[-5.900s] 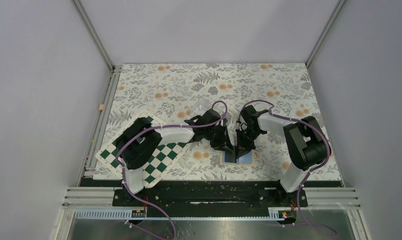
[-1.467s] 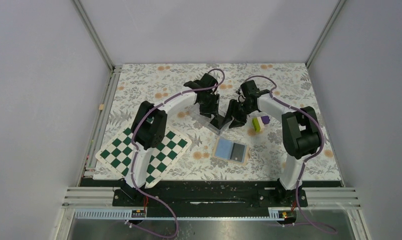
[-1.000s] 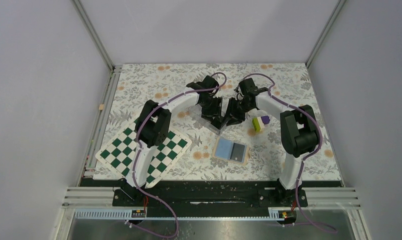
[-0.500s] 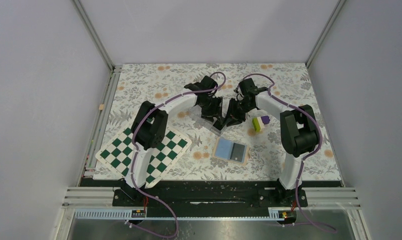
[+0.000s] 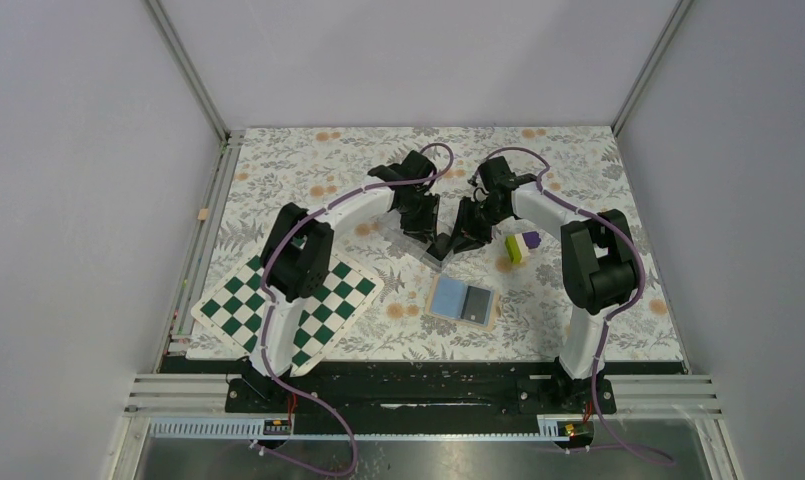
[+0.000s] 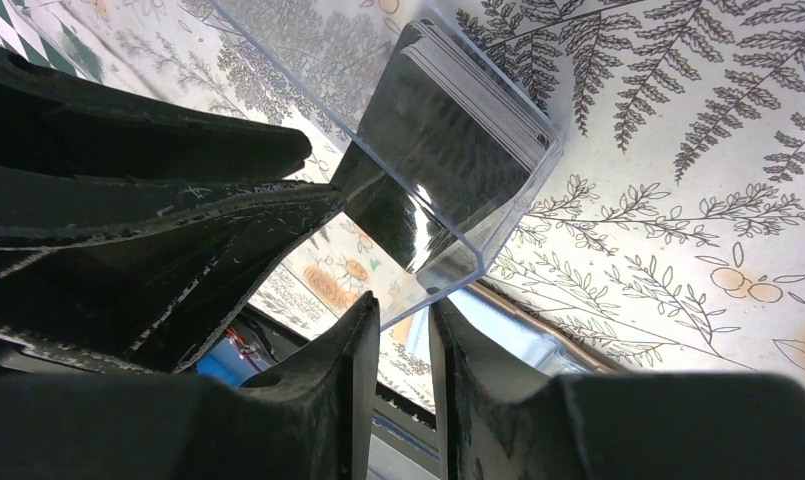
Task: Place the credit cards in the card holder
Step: Pick up the credit card from the storage box.
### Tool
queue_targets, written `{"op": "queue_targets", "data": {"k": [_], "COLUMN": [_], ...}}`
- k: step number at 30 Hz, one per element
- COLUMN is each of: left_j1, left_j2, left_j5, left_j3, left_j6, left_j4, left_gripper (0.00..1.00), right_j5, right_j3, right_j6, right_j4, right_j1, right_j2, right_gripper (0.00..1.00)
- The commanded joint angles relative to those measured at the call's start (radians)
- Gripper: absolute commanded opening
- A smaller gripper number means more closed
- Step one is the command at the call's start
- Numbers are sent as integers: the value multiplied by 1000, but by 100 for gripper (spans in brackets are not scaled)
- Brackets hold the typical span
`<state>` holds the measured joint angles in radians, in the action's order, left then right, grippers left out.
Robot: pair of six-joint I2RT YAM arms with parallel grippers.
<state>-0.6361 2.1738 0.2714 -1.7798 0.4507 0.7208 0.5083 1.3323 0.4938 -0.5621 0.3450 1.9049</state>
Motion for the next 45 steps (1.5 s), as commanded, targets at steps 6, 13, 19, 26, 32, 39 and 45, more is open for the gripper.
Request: {"op": "queue_targets", "data": {"k": [6,13,19,26,32,39,45], "left_j1": [-16,-22,-30,-42,-44,-46,-46], "left_j2": [9,24,32,42,47,16,-18], "left_j5": [-6,-15,-36,-18,-10,-75,-156], "left_j3": [-50,-56,-62,-64,-68,-70,-62], "left_j6": [-12,-10,-15,-14,-11,-10,-15], "left_j4": [10,15,25,25,25,25,16], "left_gripper": [27,35,33,23,24,37,40], "right_j5": [16,21,24,23,26,31,33], "right_j3": [26,21,21,17,15,15,11], "right_j6": [-13,-14,-14,-16,-15,-15,-18], "right_j4": [-11,-11,-12,-12,-11,-11,-12], "right_j1": [9,11,9,9,9,9,11], "right_j2": [15,16,14,14,13,17,16], "right_gripper": [31,31,31,31,31,31,31]}}
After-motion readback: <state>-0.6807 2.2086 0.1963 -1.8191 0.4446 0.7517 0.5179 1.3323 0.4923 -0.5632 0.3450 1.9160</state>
